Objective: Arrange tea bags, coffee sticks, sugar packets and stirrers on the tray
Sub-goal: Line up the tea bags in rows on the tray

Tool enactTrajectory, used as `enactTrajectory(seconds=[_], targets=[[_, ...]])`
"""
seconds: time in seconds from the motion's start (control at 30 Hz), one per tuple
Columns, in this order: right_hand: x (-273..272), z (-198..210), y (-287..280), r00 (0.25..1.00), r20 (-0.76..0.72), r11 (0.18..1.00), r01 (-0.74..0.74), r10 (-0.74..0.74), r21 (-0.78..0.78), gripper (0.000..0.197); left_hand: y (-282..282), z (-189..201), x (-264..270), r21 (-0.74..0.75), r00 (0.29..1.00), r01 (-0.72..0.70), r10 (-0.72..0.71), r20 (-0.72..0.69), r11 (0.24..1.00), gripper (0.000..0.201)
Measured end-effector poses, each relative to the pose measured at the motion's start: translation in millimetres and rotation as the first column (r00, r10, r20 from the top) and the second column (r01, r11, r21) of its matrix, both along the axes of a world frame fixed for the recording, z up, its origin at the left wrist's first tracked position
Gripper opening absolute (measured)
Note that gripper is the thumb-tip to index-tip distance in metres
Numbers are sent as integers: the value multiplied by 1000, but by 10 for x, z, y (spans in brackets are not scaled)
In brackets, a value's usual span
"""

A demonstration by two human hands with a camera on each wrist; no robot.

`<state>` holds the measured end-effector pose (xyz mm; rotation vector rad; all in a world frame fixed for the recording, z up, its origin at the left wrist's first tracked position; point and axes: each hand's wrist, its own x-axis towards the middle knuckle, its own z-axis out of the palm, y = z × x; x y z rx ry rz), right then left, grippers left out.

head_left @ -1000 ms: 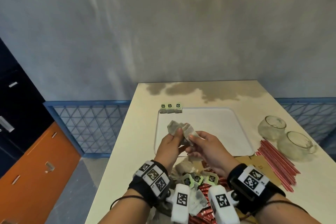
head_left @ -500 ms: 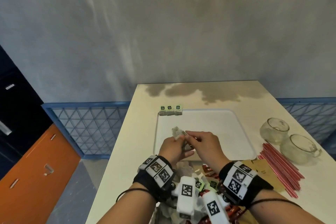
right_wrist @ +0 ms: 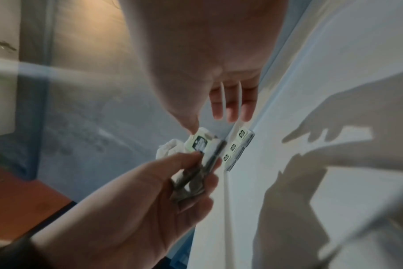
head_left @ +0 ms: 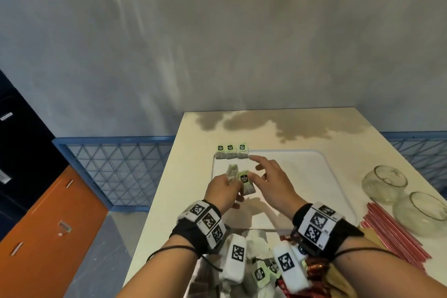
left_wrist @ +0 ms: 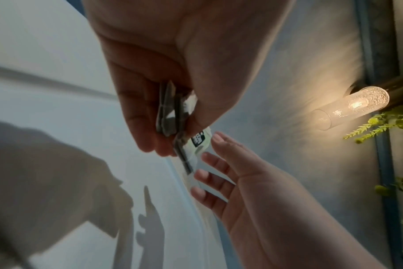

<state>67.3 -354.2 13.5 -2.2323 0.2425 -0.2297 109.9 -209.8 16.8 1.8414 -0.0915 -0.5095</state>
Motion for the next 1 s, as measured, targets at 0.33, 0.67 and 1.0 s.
enactTrajectory(seconds=[0.33,0.67,1.0], targets=[[745,-346,-179,977,-203,993,-49,70,108,9,224,-193,647,-14,986,-121,118,-113,993,14],[1532,-513,16,983,-173,998,64,-68,-26,10,406,-215,971,-192,944,-222,162,-286,956,21],[2018,-472,131,973,-219,976,30,-78,-217,13,468,-377,1046,-230,925,-249,160,-346,941,17]])
